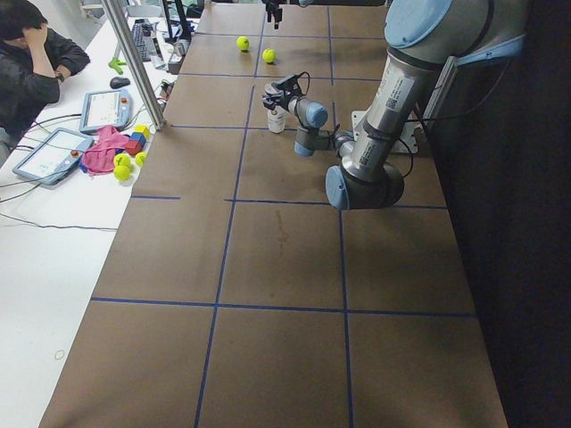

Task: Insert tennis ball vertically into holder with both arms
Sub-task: 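Reach the right gripper to the nearer yellow tennis ball and grasp it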

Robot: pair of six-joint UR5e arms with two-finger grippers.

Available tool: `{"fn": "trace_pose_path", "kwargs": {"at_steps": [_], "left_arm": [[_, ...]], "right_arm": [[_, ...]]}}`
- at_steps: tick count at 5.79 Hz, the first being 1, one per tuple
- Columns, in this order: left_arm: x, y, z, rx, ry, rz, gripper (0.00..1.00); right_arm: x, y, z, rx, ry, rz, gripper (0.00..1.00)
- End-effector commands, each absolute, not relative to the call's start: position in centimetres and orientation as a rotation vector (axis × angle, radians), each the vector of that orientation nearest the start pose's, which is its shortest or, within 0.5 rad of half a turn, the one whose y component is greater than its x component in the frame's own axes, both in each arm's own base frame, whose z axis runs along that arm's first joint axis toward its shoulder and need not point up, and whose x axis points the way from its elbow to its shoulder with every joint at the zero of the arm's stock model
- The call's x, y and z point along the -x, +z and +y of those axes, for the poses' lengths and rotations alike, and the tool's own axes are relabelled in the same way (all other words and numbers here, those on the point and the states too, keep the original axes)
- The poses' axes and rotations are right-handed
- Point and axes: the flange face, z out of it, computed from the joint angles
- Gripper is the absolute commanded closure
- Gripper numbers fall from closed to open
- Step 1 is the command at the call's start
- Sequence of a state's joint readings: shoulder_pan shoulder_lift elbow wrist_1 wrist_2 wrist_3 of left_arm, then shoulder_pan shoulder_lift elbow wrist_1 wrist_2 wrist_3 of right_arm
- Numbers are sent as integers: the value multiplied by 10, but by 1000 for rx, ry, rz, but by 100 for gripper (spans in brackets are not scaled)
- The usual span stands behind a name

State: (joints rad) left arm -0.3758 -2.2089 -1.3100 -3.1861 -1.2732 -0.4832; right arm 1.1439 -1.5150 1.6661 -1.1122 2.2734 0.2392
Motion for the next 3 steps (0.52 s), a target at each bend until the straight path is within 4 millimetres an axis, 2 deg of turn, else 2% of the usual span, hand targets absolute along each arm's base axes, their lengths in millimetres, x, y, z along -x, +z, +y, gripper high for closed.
{"fn": "trace_pose_path", "kwargs": {"at_steps": [1, 3], "left_arm": [[-558, 230, -395, -1456, 168, 1335, 7], [-558, 230, -395, -1456, 168, 1335, 7]], "right_arm": [[189, 545, -531, -347, -395, -824, 0], [220, 551, -523, -319, -417, -810, 0]]}}
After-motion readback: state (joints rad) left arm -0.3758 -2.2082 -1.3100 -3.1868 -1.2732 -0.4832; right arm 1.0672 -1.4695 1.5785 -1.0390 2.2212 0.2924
